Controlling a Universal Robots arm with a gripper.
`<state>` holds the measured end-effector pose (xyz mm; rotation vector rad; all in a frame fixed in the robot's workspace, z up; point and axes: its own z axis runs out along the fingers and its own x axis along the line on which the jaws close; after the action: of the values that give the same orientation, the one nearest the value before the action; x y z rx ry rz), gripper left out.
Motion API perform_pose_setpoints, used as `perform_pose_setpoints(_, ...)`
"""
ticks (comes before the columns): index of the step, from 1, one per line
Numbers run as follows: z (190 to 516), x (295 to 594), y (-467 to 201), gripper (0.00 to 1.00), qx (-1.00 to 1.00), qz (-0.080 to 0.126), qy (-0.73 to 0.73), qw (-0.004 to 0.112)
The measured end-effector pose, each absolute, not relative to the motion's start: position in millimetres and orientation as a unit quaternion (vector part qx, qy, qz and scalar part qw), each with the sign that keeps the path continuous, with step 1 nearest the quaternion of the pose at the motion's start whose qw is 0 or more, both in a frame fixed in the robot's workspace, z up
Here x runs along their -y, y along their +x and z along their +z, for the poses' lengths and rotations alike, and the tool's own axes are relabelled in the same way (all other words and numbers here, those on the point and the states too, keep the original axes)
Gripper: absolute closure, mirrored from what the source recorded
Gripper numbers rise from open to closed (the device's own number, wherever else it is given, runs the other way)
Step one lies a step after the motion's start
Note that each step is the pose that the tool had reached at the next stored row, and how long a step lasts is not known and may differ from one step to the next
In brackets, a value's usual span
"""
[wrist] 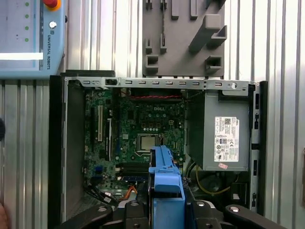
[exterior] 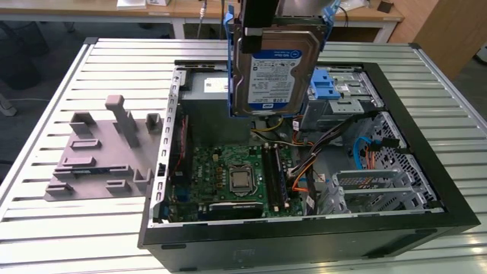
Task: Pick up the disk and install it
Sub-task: 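Insert the disk into the insertion slot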
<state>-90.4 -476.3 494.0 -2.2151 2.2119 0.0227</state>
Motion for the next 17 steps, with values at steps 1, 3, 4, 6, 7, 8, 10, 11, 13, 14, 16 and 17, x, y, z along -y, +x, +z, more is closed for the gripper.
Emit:
perform_pose_setpoints(1, 494.1, 478.3, -90.4, 0.64, -0.707, 0.007, -0.708, 0.006)
perform_pose_setpoints(3, 494.0, 482.9, -90.3, 0.64, -0.707, 0.007, -0.708, 0.006)
perform_pose_setpoints(4, 494.0, 485.2, -90.3, 0.64, -0.707, 0.007, -0.708, 0.006)
perform_pose_setpoints(6, 493.8, 489.8, -90.4, 0.64, -0.707, 0.007, -0.708, 0.006)
perform_pose_setpoints(7, 493.8, 491.4, -90.3, 0.64, -0.707, 0.007, -0.708, 0.006)
perform_pose_setpoints(8, 493.8, 492.3, -89.6, 0.64, -0.707, 0.007, -0.708, 0.005)
perform_pose_setpoints(10, 493.6, 493.4, -86.4, 0.64, -0.707, 0.008, -0.708, 0.005)
perform_pose_setpoints(11, 493.6, 493.7, -84.2, 0.64, -0.707, 0.008, -0.708, 0.005)
perform_pose_setpoints(13, 493.6, 494.2, -80.0, 0.64, -0.707, 0.009, -0.708, 0.004)
perform_pose_setpoints(14, 493.6, 494.4, -79.2, 0.64, -0.707, 0.009, -0.708, 0.004)
perform_pose_setpoints(16, 493.7, 494.9, -79.1, 0.64, -0.707, 0.009, -0.708, 0.004)
perform_pose_setpoints(17, 493.6, 495.6, -79.0, 0.64, -0.707, 0.009, -0.708, 0.004)
